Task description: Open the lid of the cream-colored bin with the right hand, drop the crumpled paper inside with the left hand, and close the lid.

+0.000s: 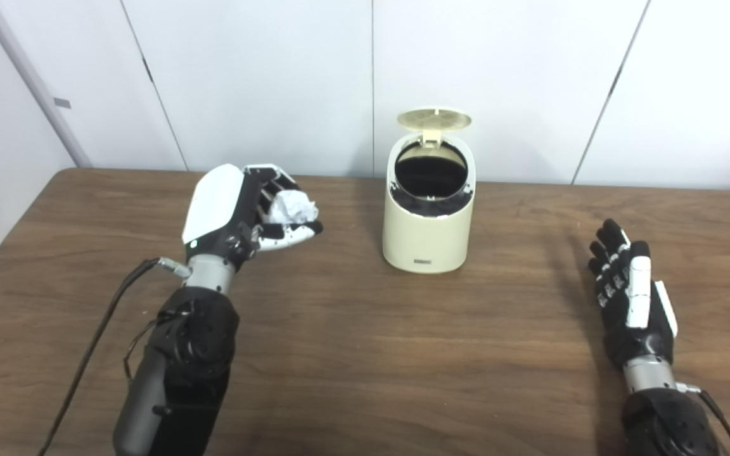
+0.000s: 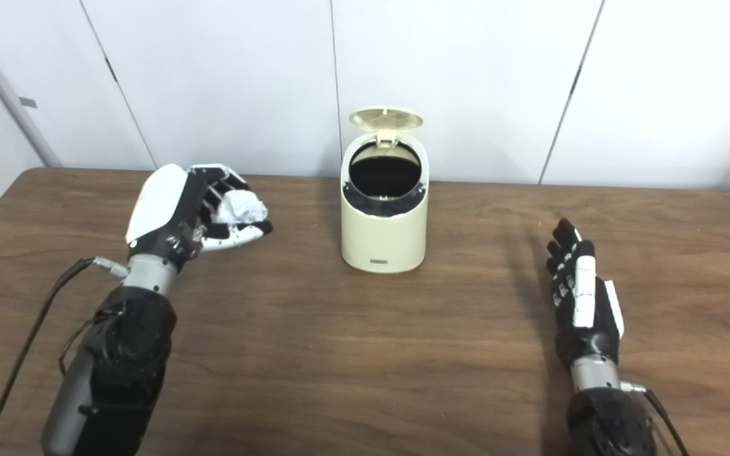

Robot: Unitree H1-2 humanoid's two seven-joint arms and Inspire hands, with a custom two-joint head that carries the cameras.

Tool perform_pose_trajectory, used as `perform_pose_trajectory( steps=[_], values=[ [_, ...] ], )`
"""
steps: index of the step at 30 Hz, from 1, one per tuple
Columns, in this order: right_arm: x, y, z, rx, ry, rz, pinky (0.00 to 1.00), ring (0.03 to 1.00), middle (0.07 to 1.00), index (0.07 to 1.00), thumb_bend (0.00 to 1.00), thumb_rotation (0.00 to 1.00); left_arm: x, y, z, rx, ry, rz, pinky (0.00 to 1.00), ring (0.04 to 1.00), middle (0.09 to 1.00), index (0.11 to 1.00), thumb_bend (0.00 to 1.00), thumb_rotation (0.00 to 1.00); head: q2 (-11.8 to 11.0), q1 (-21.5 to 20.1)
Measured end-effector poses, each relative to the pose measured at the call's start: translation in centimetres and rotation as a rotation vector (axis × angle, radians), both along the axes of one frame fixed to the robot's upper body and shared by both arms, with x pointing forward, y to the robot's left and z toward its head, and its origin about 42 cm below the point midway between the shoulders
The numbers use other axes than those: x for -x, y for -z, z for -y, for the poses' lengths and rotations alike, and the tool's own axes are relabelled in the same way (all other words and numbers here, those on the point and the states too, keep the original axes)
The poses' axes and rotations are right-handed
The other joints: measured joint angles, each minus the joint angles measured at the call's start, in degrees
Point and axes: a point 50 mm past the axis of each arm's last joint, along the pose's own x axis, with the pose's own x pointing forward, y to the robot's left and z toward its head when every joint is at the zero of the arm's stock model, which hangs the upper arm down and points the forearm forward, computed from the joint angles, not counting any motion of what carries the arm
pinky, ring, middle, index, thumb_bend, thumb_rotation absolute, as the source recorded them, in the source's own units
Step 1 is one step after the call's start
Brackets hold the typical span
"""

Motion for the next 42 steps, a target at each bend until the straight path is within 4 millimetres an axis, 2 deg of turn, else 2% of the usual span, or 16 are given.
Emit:
perform_pose_trajectory(
  steps=[5, 17, 28, 42],
  values=[
    [-0.1, 0.0, -0.1, -0.002, 0.001, 0.0, 1.0, 0.973, 0.965, 0.931, 0.45, 0.98, -0.6, -0.6, 1.0, 0.013, 0.026, 0.027, 0.33, 0.427, 0.492, 0.48, 0.47, 0.0, -0.09, -0.09],
    [-0.6, 0.0, -0.3, 0.014, -0.002, 0.017, 0.97, 0.946, 0.942, 0.916, 0.42, 0.93, -1.8, -1.4, 3.9, 0.017, 0.083, 0.054, 0.34, 0.404, 0.49, 0.492, 0.47, 0.0, -2.2, -0.18],
    [-1.1, 0.1, -0.6, 0.02, -0.007, 0.033, 0.99, 0.942, 0.941, 0.913, 0.42, 0.92, -2.9, -3.2, 6.0, 0.025, 0.125, 0.097, 0.32, 0.389, 0.493, 0.514, 0.47, 0.0, -2.38, -1.14],
    [-0.9, 0.1, -0.7, 0.035, -0.006, 0.036, 0.99, 0.944, 0.944, 0.92, 0.43, 0.89, -5.0, -2.1, 8.3, 0.024, 0.149, 0.049, 0.32, 0.402, 0.485, 0.503, 0.47, 0.0, -2.02, -2.29]
  ],
)
